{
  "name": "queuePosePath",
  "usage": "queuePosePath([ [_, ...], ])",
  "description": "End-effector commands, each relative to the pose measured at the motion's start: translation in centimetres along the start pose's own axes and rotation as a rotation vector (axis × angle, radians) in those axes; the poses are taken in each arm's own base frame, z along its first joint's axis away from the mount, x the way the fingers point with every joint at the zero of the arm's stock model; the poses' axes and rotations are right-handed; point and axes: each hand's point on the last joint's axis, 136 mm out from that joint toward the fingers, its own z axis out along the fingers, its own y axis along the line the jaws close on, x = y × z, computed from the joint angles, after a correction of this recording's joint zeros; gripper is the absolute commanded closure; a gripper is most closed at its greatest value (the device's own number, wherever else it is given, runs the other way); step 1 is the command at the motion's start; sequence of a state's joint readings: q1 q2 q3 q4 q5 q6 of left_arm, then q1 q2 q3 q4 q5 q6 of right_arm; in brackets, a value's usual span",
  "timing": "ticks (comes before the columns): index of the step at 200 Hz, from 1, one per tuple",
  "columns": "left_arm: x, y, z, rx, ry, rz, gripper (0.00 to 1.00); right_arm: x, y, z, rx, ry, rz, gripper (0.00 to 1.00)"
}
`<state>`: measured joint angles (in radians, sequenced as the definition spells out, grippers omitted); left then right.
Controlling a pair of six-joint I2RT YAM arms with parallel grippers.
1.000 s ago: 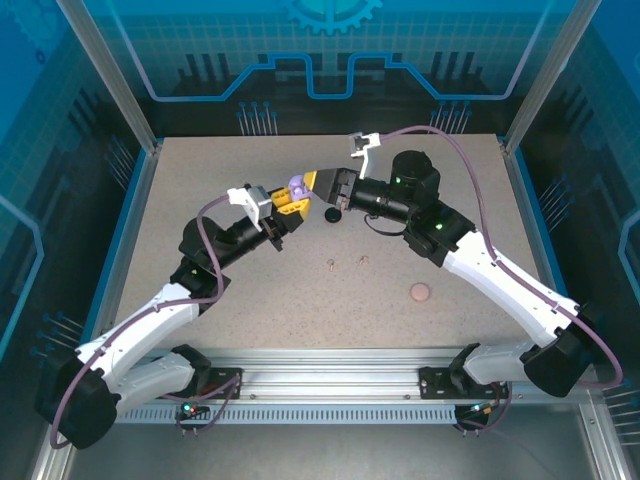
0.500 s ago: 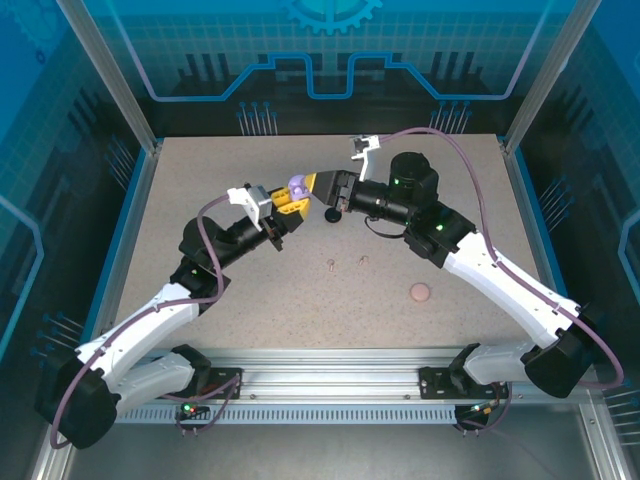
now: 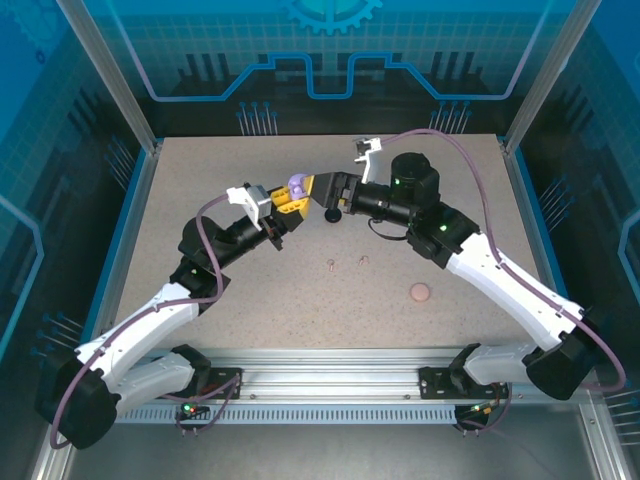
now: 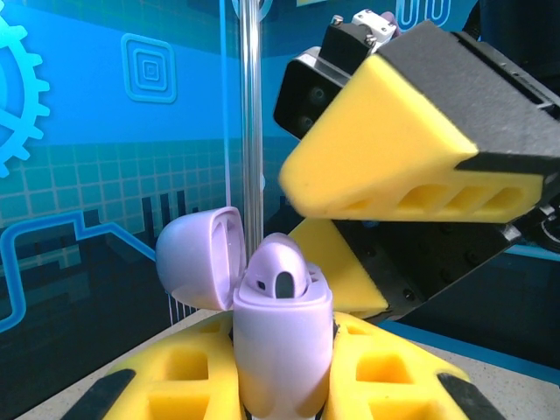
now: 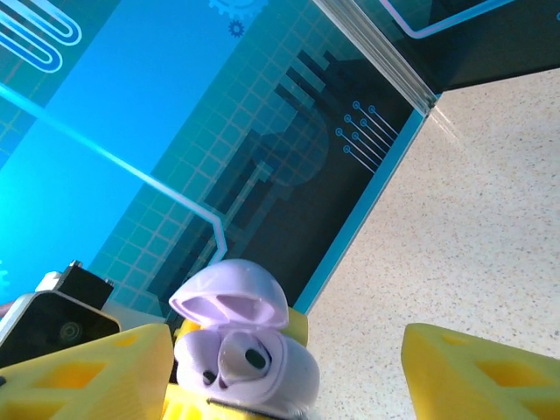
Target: Insert the wireless bluetooth earbuds into the charging case
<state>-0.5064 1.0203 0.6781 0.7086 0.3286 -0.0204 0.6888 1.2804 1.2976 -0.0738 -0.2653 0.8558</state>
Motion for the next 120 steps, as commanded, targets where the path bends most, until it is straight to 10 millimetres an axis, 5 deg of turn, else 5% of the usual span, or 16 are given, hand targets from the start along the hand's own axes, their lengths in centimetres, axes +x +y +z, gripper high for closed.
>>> queuePosePath([
  [1,-1.7,-0.3,0.2,0.005,-0.044,0.026,1.0,-3.0,2.8,-3.6,-0.011,-0.077,-0.078,0.25],
  [53,0.6,-0.9,0.6,0.059,0.036,-0.025,1.0,-4.4,-1.4,-3.9,0.179,0.026,-0.084,0.27],
  [100,2.6,-2.1,1.3,0.113,0.088,-0.085,1.0,-3.9,-4.9,0.2,0.268,0.242,-0.12,0.67],
  [120,3.2,-2.5,1.7,0.127,0.105,-0.105,1.0,-3.3,-6.3,2.0,0.284,0.3,-0.113,0.75],
])
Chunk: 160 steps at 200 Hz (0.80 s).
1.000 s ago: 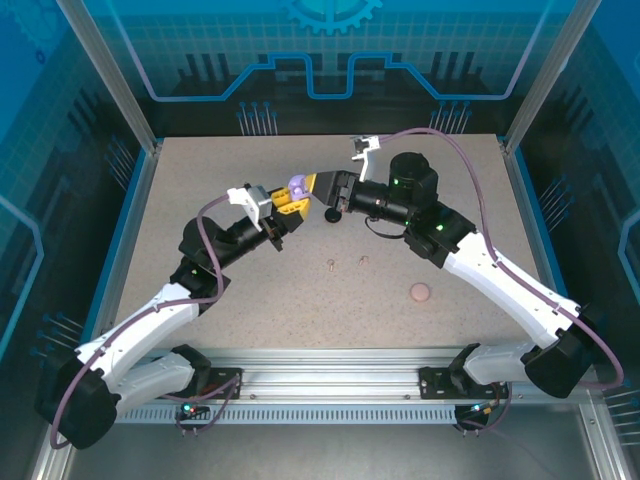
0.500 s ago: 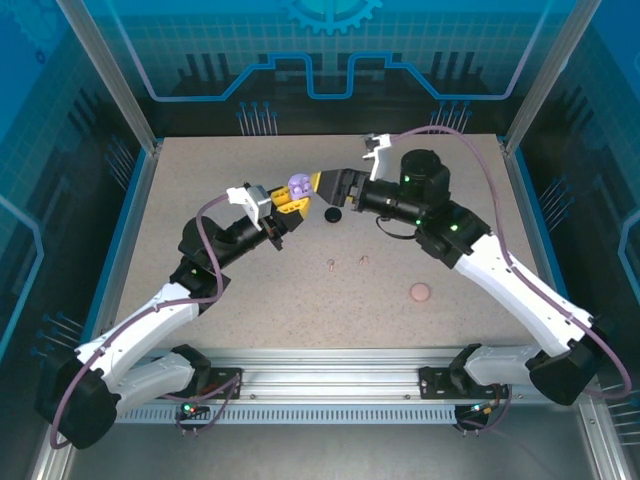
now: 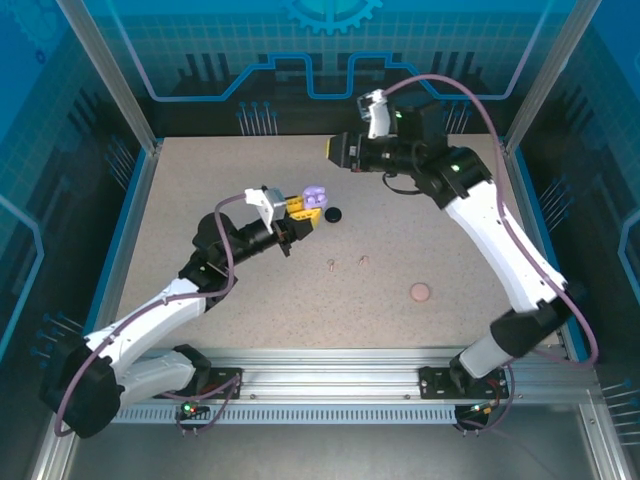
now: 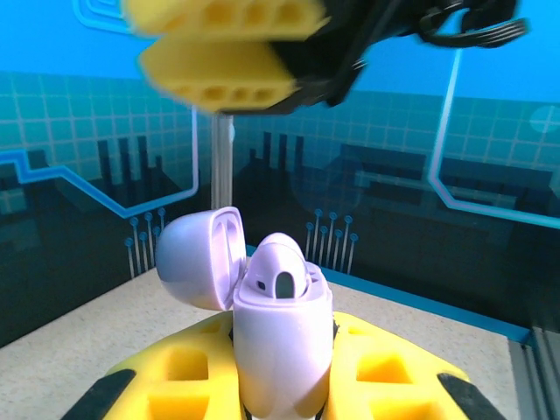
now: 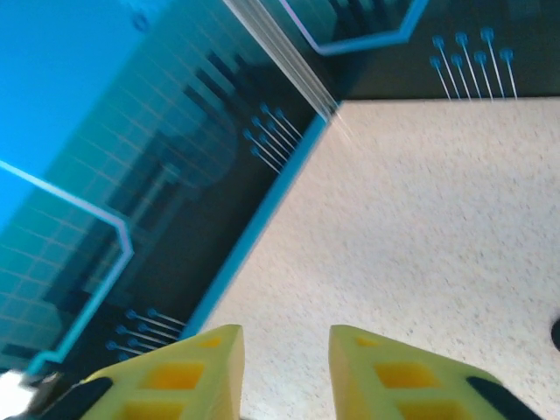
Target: Insert the wireless bluetooth earbuds into the charging case
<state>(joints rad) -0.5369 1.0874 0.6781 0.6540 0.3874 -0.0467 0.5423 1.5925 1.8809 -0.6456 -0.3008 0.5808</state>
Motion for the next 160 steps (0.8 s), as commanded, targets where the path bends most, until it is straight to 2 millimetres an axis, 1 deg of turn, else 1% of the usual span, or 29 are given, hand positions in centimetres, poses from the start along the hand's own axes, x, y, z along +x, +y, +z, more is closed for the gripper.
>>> queuePosePath([
  [1,-0.8,-1.3,0.8,0.056,-0.011,-0.018,1.0,2.7,-1.7,1.7,0.034,0.16,-0.007,0.75],
  [20,-0.3,-1.5,1.3,0.066,0.0,-0.027,1.0,3.4,-2.2,3.1,0.036,0.201,-0.001,0.8],
  [33,0.0,-1.6,1.7,0.073,0.006,-0.029,1.0,4.1,-2.2,3.6,0.034,0.226,0.001,0.81],
  [47,0.1,-1.6,2.0,0.073,0.01,-0.032,1.0,4.9,-2.1,3.9,0.038,0.25,-0.008,0.81],
  [65,0.3,-1.5,2.3,0.07,0.014,-0.035,1.0,5.9,-1.9,3.7,0.044,0.274,-0.016,0.82],
  [73,0.3,-1.3,2.4,0.063,0.014,-0.036,1.0,6.3,-1.7,3.4,0.042,0.28,-0.019,0.84],
  [89,0.4,-0.9,2.6,0.044,0.013,-0.04,1.0,7.1,-1.4,2.8,0.041,0.283,-0.016,0.85],
  [129,0.5,-0.1,3.0,0.009,0.009,-0.05,1.0,8.8,-0.9,0.3,0.033,0.273,0.004,0.85],
  [149,0.5,0.2,3.3,-0.007,0.009,-0.06,1.0,9.3,-0.6,-0.8,0.028,0.26,0.02,0.85],
  [160,0.6,0.3,3.4,-0.009,0.01,-0.063,1.0,9.2,-0.6,-1.2,0.035,0.239,0.026,0.85],
])
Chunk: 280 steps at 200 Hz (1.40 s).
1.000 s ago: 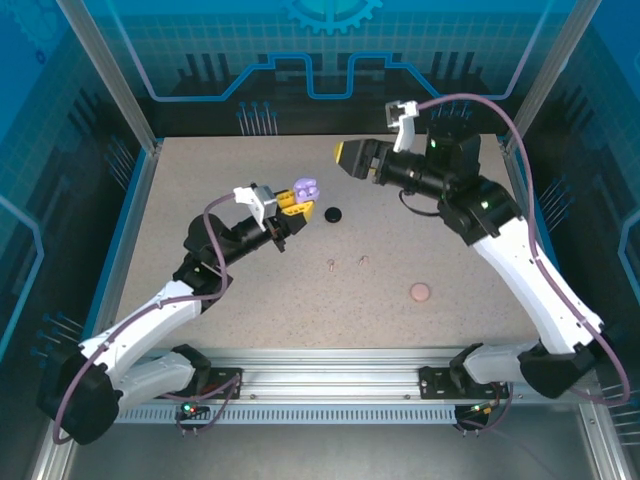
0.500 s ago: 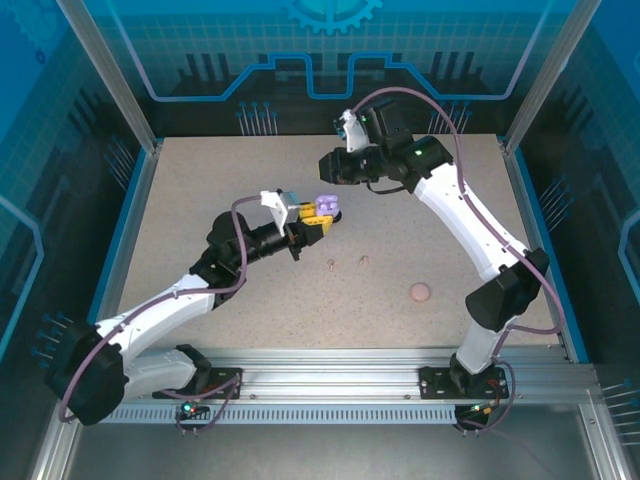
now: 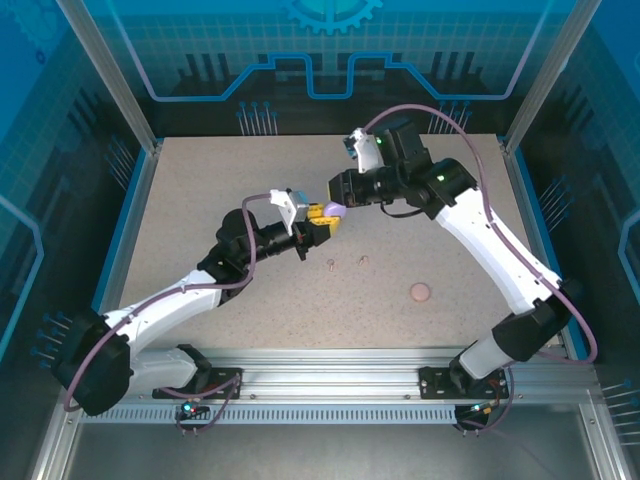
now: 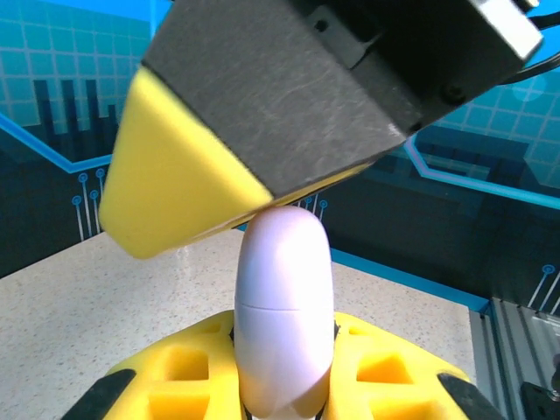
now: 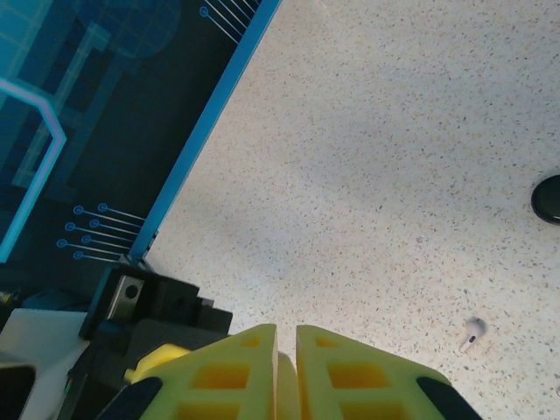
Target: Insert the wireless bluetooth earbuds into the charging case
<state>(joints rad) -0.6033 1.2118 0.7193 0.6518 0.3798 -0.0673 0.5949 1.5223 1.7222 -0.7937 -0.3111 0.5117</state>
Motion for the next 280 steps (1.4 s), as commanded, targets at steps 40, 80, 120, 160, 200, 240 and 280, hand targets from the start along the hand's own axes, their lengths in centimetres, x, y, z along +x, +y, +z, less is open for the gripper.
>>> queuePosePath([
  [40,-0.2,2.7,0.6,-0.124,-0.011,-0.089,1.0,-0.9,-4.2,-3.9,0.174,-0.168,0.142,0.55],
  [80,7.2,6.1,-0.2,-0.312,0.164,-0.298,1.0,1.5,-10.6,-4.1,0.298,-0.189,0.268,0.38],
  [120,14.7,9.8,-1.1,-0.473,0.351,-0.534,1.0,7.2,-16.1,-2.9,0.463,-0.108,0.323,0.35],
  [160,18.9,13.6,-1.2,-0.538,0.431,-0.738,1.0,11.5,-19.2,-2.5,0.568,-0.052,0.351,0.33],
  [200,22.1,16.4,-0.4,-0.542,0.501,-0.884,1.0,12.9,-20.1,-2.9,0.607,-0.034,0.356,0.33],
  [240,24.5,17.6,-0.1,-0.561,0.563,-0.93,0.98,13.2,-20.9,-3.6,0.643,-0.03,0.354,0.33],
  [280,25.9,18.3,-1.1,-0.598,0.604,-0.955,0.79,13.8,-22.0,-3.6,0.668,-0.01,0.374,0.3],
])
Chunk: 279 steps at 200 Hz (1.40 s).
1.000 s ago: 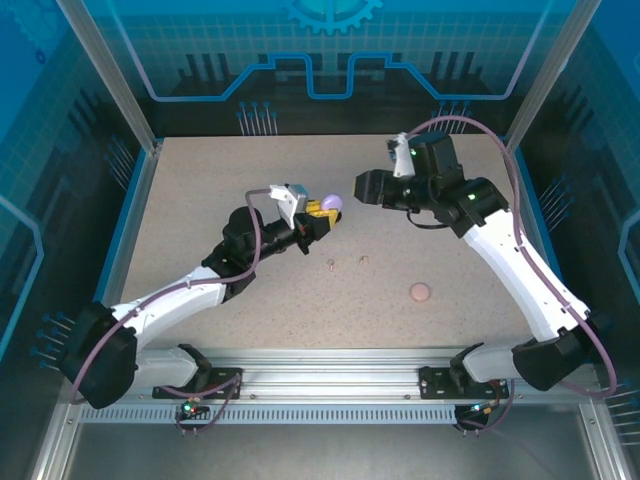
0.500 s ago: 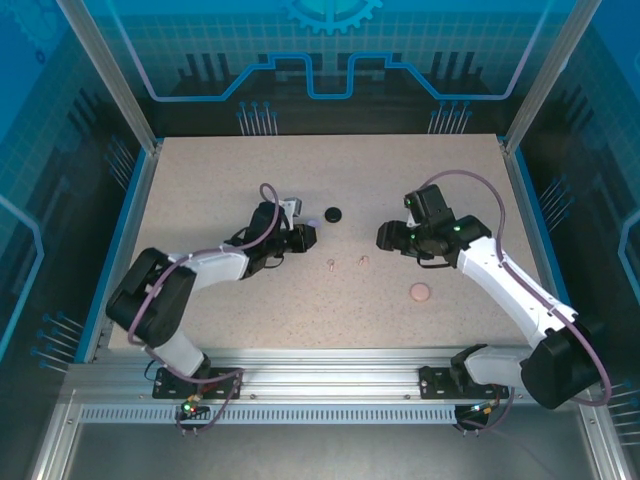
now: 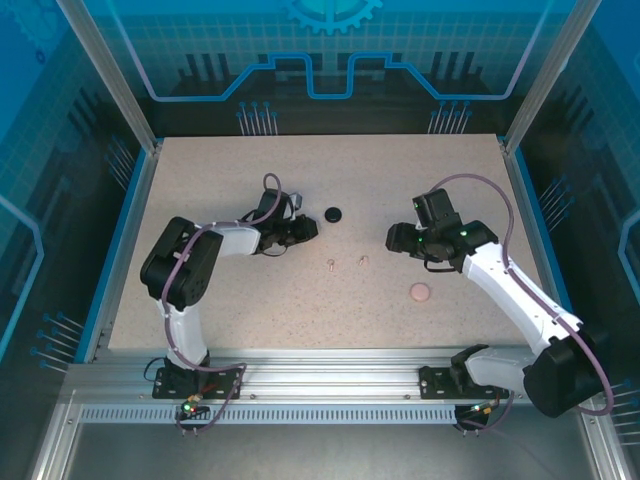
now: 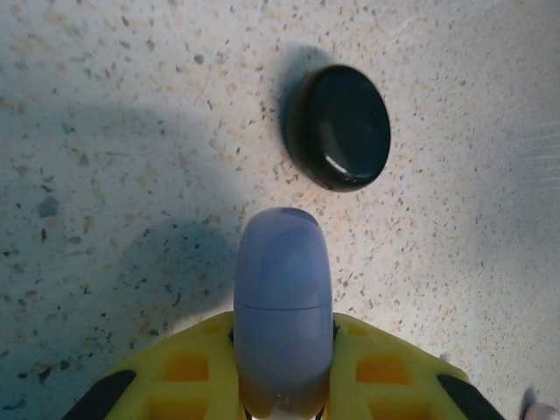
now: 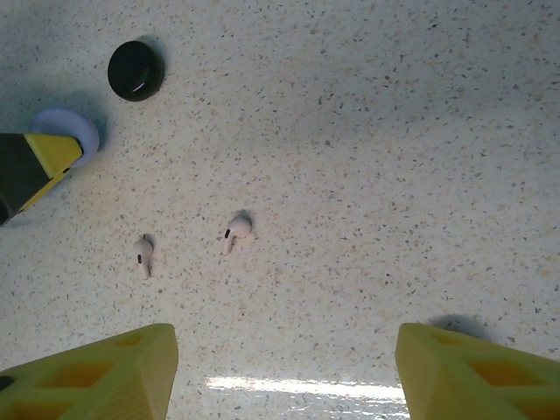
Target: Insert the wireless bluetooth earbuds into the charging case
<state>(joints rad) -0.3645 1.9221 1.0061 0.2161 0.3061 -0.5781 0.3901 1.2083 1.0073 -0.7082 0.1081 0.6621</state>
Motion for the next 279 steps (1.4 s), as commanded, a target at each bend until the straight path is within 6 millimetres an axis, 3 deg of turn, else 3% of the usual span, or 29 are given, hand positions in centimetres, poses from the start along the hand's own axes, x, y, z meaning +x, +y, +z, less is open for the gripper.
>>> queuePosePath([
  [1,-0.1,0.7,0.0,-0.011,0.032,-0.034,0.78,0.4,-1.5,0.4,0.051,0.015,0.008,0.3],
  [67,-1.3,3.0,-3.2,-0.113,-0.005,-0.032,0.4,1.3,-3.0,1.9,0.103,0.061,0.063,0.15],
  [93,-2.5,3.5,-5.6,-0.141,-0.055,-0.017,0.23,1.7,-3.9,2.3,0.136,0.075,0.086,0.12],
  [131,-5.0,2.6,-9.8,-0.15,-0.164,0.026,0.02,2.7,-5.4,3.4,0.209,0.117,0.104,0.09],
  [190,-8.8,-0.5,-15.7,-0.152,-0.351,0.094,0.01,5.8,-8.9,5.4,0.376,0.22,0.209,0.09],
  [210,-9.9,-0.6,-17.5,-0.163,-0.435,0.056,0.01,7.0,-10.1,5.8,0.439,0.26,0.259,0.09],
  [279,-10.2,-3.1,-20.2,-0.061,-0.433,0.007,0.01,10.3,-10.6,7.1,0.444,0.341,0.385,0.1],
])
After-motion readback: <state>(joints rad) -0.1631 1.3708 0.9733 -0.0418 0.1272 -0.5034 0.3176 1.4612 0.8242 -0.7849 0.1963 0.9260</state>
